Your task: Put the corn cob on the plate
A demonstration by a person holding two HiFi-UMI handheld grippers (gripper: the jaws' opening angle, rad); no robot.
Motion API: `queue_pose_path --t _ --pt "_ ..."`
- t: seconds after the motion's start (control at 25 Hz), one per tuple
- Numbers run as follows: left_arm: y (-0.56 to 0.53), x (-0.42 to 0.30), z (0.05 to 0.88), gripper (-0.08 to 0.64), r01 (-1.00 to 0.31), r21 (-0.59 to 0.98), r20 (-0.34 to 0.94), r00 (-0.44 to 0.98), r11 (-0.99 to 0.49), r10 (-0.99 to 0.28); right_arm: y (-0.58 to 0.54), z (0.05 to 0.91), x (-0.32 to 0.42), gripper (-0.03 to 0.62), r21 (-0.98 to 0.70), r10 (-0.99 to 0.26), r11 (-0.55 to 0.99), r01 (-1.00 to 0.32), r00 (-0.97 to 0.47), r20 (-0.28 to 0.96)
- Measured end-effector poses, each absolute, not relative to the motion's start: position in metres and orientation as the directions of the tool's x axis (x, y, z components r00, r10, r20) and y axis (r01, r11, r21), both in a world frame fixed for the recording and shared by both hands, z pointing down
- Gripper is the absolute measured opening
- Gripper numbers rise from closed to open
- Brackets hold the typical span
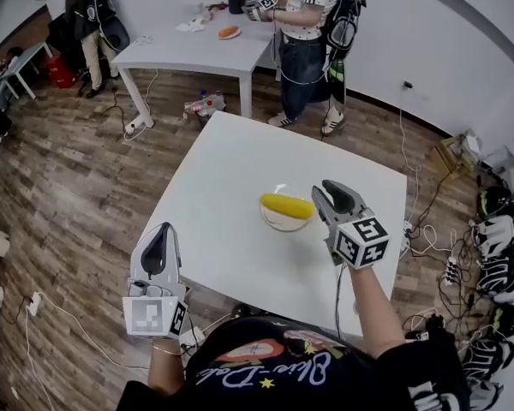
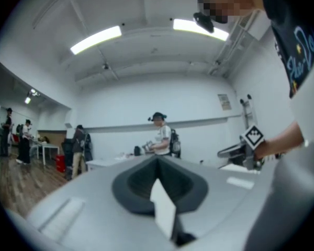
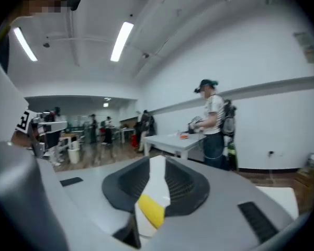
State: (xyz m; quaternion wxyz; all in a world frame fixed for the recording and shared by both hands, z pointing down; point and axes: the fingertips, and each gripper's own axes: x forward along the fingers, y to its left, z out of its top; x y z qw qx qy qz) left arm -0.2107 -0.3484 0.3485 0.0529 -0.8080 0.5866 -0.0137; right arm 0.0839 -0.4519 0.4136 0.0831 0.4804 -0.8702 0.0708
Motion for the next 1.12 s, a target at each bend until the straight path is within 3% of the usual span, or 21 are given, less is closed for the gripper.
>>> queue_pose_path --t 0.04,0.08,0.28,0.48,1.12 --pt "-0.35 -0.203 0.35 -0.014 -0.939 -0.092 -0.044 0.336 -0.331 -0.941 -0.438 0.403 0.1 0.047 -0.04 -0.875 0.448 -0.893 -0.447 0.185" --pt "-0.352 -0.195 0.351 -0.014 -0.93 -0.083 -0.051 0.363 -0.358 -0.93 -0.425 0.395 0.112 0.038 -0.042 -0.906 0.387 -0.921 -0.388 0.169" --pt "-0.368 -0.146 0.339 -0.014 -0.881 -0.106 -0.062 0.468 -0.46 -0.882 -0.375 0.378 0.13 0.028 -0.162 -0.924 0.345 -0.925 -0.365 0.114" --pt "-0.365 -0.134 0.346 -0.014 -0.857 -0.069 -0.051 0.515 -0.511 -0.856 -0.357 0.368 0.126 0.023 -0.114 -0.93 0.34 -0.933 -0.352 0.106" --pt "-0.361 -0.135 0.336 -0.014 -0.863 -0.046 -0.054 0.506 -0.504 -0.861 -0.363 0.358 0.109 0.023 -0.154 -0.902 0.41 -0.899 -0.424 0.077"
